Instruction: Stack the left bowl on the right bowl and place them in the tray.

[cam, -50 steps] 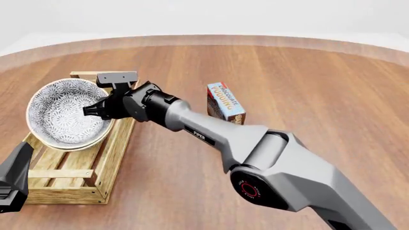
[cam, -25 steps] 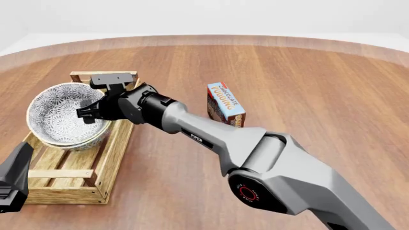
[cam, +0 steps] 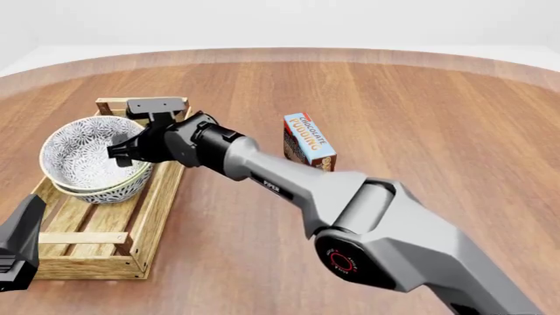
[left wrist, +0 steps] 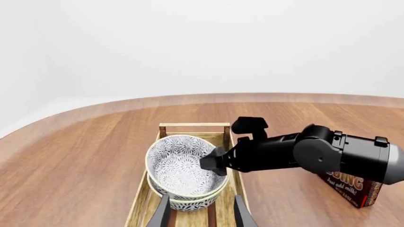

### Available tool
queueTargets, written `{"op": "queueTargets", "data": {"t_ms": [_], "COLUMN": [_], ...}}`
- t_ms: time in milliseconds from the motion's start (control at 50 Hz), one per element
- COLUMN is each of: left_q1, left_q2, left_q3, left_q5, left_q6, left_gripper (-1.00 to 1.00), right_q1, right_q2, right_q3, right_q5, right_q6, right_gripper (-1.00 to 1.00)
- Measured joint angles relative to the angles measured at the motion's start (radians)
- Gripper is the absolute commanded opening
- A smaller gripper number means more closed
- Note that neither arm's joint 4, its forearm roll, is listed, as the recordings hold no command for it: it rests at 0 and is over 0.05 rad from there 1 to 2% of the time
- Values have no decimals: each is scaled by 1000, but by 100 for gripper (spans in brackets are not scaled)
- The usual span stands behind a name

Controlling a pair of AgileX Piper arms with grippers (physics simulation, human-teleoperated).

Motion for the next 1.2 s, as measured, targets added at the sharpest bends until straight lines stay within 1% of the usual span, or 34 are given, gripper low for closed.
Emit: {"op": "queueTargets", "data": {"t_ms": [180, 380, 540, 820, 960, 1200], "left_q1": [0, 0, 0, 0, 0, 0], "left_q2": [0, 0, 0, 0, 0, 0], "left_q3": [0, 0, 0, 0, 0, 0], "left_q5": [0, 0, 0, 0, 0, 0], "left_q6": [0, 0, 0, 0, 0, 0], "left_gripper": [100, 100, 100, 100, 100, 100], "right_q1": [-16, -33, -41, -70, -96, -125], "right_q2": [-16, -56, -122, -355, -475, -666], "right_q3": [15, 32, 92, 347, 495, 745], "right_q5": [9, 28, 17, -78, -144, -269], "right_q6": [3, -7, -19, -64, -90, -120], "right_gripper": [100, 100, 100, 100, 100, 100]}}
